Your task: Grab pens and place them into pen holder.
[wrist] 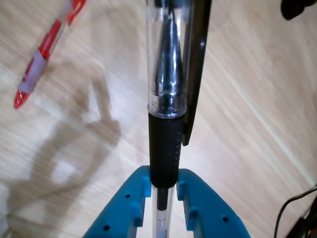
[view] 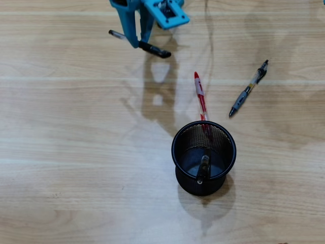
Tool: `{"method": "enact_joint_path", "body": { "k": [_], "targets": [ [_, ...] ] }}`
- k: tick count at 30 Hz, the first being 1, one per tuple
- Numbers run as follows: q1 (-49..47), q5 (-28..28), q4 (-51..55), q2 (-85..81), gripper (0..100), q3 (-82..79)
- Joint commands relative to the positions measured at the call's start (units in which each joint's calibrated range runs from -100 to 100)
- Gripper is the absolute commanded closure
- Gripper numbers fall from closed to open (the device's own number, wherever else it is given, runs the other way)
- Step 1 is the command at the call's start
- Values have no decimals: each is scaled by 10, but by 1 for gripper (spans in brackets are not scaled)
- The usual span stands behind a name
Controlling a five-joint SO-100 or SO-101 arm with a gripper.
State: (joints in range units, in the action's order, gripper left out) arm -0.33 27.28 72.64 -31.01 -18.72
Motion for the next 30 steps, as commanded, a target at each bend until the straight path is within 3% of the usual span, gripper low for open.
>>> {"method": "enact_joint_path", "body": {
  "k": [1,15,21,25,30],
  "targets": [
    [-28,52,-38,-44,98,32],
    [-129,246,-452,-11,98,-68],
    [-140,291,-605,46,98,-80],
    [-139,295,-736,109,98,-74],
    [-135,311,-827,176,98,-74]
  ]
}}
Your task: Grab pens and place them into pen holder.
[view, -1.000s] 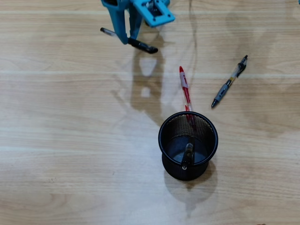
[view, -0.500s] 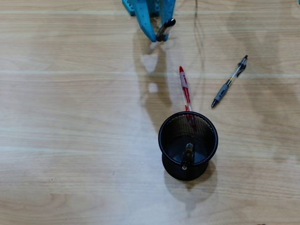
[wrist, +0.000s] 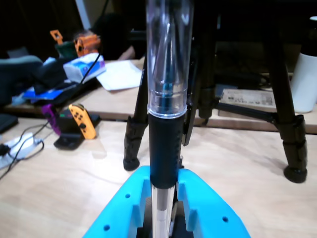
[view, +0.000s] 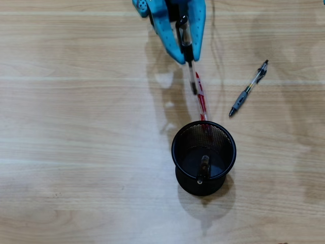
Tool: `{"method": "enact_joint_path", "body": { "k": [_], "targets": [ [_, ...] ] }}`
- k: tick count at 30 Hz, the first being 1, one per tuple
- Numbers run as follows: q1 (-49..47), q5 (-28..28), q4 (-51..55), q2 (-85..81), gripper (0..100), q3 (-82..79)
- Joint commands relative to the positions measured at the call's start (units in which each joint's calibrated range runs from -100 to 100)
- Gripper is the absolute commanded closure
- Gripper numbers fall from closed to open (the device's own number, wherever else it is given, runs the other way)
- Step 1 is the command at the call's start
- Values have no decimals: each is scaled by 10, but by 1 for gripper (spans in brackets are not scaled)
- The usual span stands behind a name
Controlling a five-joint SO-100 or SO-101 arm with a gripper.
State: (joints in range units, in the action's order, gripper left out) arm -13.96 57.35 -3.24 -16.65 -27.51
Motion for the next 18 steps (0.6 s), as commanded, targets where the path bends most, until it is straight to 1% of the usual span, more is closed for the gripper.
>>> {"method": "enact_joint_path", "body": {
  "k": [1,9,15,18],
  "targets": [
    [2,10,-77,44,98,14],
    [8,11,-122,126,98,14],
    [20,11,-193,177,97,14],
    [28,11,-223,195,95,14]
  ]
}}
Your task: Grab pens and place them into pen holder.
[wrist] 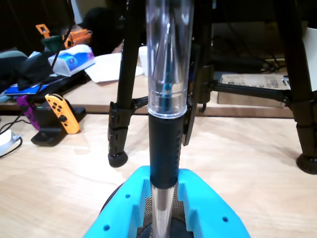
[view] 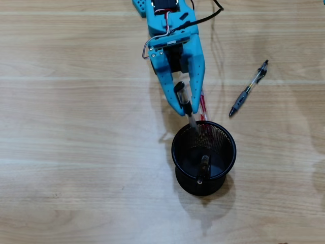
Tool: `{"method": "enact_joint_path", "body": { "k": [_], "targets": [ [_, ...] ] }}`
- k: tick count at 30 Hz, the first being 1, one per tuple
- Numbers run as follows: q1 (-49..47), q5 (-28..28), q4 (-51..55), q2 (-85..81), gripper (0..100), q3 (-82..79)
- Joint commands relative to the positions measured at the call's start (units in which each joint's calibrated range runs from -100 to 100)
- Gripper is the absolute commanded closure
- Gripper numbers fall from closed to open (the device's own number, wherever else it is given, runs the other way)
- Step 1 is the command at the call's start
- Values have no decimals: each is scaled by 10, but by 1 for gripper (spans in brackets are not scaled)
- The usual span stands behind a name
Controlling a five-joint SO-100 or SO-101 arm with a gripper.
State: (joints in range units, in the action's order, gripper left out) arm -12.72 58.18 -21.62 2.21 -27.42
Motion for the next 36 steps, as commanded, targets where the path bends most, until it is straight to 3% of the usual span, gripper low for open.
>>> {"method": "enact_joint_path", "body": {
  "k": [1,10,15,24,31,36],
  "targets": [
    [16,2,-47,11,94,13],
    [13,2,-60,21,83,13],
    [11,-2,-58,11,83,8],
    [0,-41,-50,-59,98,-25],
    [-14,-45,-48,-155,98,-117],
    [-18,-45,94,-248,98,-140]
  ]
}}
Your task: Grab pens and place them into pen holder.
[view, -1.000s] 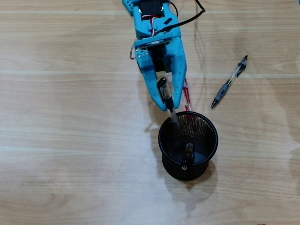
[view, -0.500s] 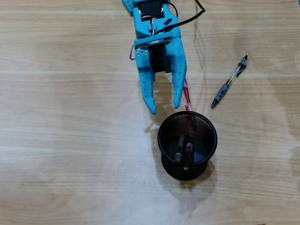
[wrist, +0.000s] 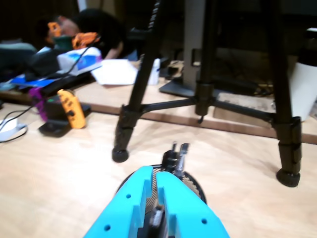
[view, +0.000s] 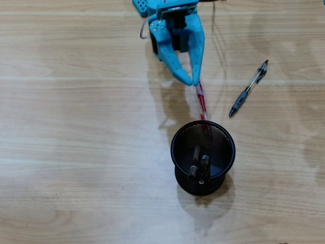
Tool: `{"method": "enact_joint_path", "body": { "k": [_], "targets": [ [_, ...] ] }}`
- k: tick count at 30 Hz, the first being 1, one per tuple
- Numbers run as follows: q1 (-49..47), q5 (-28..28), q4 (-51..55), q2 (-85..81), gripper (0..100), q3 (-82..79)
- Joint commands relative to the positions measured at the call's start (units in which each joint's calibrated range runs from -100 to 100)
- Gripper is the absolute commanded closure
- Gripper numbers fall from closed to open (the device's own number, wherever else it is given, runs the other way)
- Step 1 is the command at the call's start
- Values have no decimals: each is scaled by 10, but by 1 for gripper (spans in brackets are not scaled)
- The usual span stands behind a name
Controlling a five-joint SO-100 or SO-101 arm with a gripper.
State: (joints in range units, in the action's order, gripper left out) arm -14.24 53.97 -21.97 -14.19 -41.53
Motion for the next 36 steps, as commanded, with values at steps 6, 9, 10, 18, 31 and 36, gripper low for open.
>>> {"method": "enact_joint_path", "body": {
  "k": [6,9,10,18,31,36],
  "targets": [
    [-17,1,329,-196,98,-2],
    [-45,3,430,-231,98,-2],
    [-53,3,463,-239,98,3],
    [-87,3,630,-246,98,55],
    [-74,2,745,19,98,258],
    [-64,2,745,96,98,270]
  ]
}}
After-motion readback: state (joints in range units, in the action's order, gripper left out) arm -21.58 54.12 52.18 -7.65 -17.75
